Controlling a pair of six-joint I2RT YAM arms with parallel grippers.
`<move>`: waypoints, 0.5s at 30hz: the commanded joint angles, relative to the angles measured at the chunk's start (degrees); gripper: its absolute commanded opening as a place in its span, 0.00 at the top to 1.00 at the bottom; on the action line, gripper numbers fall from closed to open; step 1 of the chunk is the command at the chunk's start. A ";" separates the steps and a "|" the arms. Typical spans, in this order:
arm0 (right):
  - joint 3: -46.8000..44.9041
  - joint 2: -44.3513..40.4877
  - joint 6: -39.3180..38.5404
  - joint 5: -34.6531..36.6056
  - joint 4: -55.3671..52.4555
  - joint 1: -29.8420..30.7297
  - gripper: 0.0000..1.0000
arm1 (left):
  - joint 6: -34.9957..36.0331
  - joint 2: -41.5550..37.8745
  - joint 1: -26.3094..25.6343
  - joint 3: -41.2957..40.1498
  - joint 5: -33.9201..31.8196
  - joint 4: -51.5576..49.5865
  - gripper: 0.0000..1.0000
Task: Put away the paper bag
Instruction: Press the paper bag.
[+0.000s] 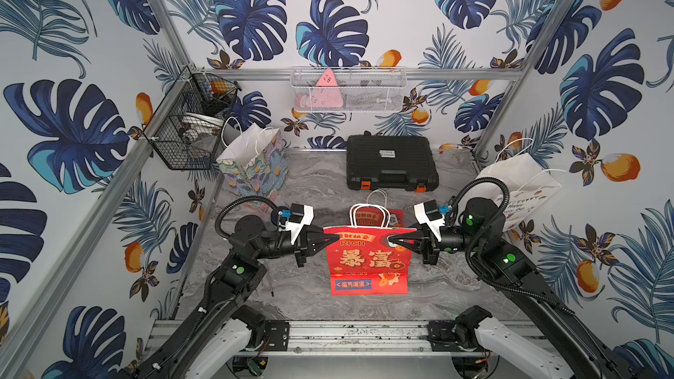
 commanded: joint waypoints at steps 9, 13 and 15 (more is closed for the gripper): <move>-0.21 -1.61 4.61 2.33 7.22 0.05 1.00 | 3.95 -1.33 -0.06 -2.73 4.73 -5.80 0.72; -0.57 -1.64 5.06 2.96 7.77 0.05 1.00 | 7.12 -2.29 -0.06 -1.67 5.28 -9.92 1.00; -0.43 -1.72 5.28 3.23 7.74 0.05 1.00 | 8.84 -2.48 -0.10 -1.10 5.28 -12.33 1.00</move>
